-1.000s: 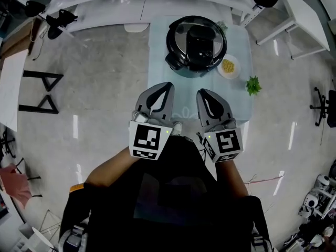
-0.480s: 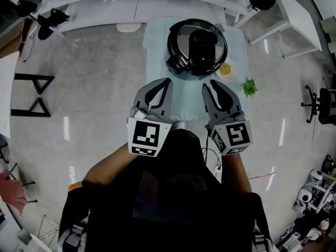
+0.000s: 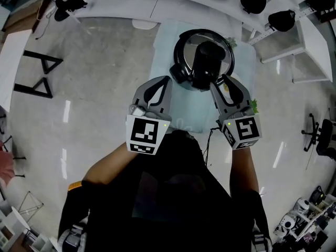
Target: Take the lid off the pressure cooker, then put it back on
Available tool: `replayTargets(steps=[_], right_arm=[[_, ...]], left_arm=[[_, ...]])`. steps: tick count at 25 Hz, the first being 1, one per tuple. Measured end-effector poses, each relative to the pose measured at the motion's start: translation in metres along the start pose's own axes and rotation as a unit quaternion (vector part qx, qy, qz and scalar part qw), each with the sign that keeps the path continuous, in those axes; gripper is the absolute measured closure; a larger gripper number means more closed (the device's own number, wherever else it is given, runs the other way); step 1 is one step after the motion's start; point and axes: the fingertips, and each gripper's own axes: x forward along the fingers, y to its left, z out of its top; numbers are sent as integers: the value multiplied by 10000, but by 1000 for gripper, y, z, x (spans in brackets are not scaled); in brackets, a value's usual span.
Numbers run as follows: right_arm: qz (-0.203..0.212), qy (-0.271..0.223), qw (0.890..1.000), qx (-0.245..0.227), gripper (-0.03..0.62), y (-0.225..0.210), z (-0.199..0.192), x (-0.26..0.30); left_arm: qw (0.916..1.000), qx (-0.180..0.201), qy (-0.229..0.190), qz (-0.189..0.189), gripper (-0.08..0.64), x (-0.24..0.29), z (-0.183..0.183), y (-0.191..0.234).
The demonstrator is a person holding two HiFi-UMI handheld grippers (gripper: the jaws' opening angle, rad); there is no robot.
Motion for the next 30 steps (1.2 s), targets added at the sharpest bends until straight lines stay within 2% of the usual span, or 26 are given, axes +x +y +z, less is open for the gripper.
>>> replayTargets(steps=[7, 13, 19, 27, 30], right_arm=[[847, 25, 9950, -523, 383, -47, -3, 31], [1601, 55, 9832, -874, 341, -62, -10, 64], [2204, 172, 9671, -1260, 293, -65, -22, 93], [3000, 493, 9390, -1606, 273, -54, -41, 121], [3141, 607, 9321, -1699, 273, -50, -50, 127]], left_arm=[[9974, -153, 153, 689, 552, 30, 6, -5], [9920, -308, 327, 1183, 552, 48, -2, 2], [9879, -363, 513, 1420, 552, 60, -15, 3], [9840, -501, 657, 1579, 552, 72, -31, 10], [9835, -541, 689, 1581, 552, 76, -35, 11]])
